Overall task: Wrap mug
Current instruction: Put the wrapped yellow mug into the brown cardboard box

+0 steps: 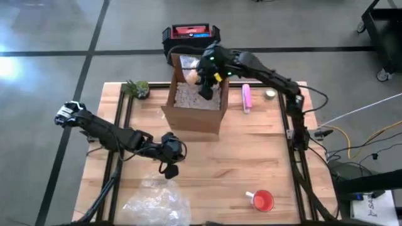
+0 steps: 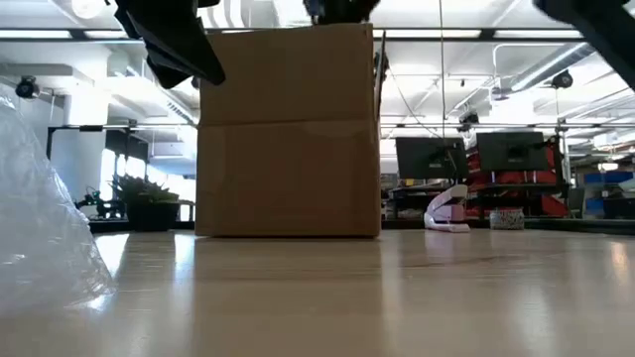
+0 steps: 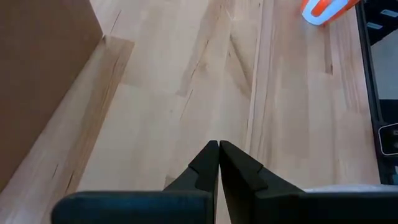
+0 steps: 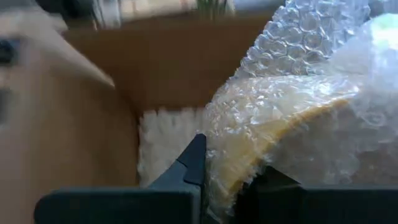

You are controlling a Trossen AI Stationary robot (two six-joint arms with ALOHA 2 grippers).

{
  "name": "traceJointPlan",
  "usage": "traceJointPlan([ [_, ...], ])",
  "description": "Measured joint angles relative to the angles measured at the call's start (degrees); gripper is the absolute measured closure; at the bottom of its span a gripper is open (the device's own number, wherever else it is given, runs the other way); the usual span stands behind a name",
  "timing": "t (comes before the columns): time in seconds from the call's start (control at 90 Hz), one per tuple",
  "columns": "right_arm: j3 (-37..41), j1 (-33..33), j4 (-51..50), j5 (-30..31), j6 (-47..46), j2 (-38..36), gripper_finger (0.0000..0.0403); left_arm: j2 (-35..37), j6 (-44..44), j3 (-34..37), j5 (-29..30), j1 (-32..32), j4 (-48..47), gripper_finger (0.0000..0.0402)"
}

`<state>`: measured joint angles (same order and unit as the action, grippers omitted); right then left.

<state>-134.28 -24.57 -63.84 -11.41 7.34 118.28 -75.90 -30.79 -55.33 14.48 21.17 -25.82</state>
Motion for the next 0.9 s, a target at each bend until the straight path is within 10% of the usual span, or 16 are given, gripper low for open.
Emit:
traceJointPlan([
  [0.9,-0.1,0.1,-4.7,-1.1,0.2,15.6,0.0333,0.0,-1.3,1.6,0.0,0.0,0.2,0.0402],
])
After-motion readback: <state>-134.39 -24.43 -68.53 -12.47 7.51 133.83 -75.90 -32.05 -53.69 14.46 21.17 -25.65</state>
